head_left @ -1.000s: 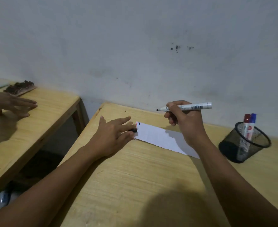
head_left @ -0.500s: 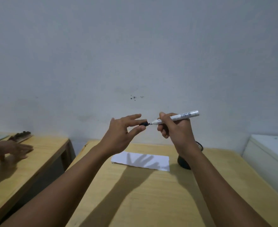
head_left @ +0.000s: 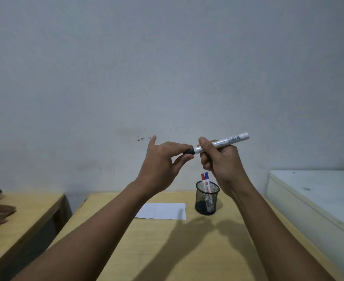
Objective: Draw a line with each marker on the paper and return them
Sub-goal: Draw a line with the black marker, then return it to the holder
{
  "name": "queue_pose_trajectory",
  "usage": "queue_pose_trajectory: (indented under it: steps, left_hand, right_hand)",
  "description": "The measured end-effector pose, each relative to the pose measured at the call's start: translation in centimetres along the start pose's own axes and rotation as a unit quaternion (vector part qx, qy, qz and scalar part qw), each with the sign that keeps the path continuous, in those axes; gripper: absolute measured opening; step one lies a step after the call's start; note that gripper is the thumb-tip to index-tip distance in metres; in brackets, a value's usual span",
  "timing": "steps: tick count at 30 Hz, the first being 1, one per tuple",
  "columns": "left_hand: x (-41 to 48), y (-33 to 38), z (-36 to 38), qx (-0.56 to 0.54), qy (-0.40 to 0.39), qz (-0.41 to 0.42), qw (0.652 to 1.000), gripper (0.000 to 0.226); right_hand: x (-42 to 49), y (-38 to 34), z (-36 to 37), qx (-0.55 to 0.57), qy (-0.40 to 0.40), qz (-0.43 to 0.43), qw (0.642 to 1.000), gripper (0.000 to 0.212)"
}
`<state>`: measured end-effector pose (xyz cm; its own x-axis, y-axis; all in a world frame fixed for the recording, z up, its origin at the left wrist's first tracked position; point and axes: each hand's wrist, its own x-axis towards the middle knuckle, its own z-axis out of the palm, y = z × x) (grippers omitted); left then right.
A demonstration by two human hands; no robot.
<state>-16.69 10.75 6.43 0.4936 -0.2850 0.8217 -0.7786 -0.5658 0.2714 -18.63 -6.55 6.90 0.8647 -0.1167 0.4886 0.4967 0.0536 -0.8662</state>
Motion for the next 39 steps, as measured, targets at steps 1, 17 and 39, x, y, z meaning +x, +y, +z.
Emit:
queue_pose_trajectory:
  steps: [1,17,39]
  left_hand:
    - [0.0,0.1,0.2,0.032,0.008,0.02,0.999,0.018]
    - [3.3,-0.7,6.3,0.024,-0.089,-0.064,0.994,0.028]
    - [1.1,-7.8,17.2,0.093,-0.358,-0.207,0.906,0.089]
  right_hand:
    - [0.0,-0.1,-0.1,0.002,0.006,0.009,1.0,0.028]
    - [1.0,5.3,-5.4,-0.298,0.225,0.067,0.925,0.107]
    - [8.6,15.3,-9.4,-0.413,0.047,0.048,0.908,0.056]
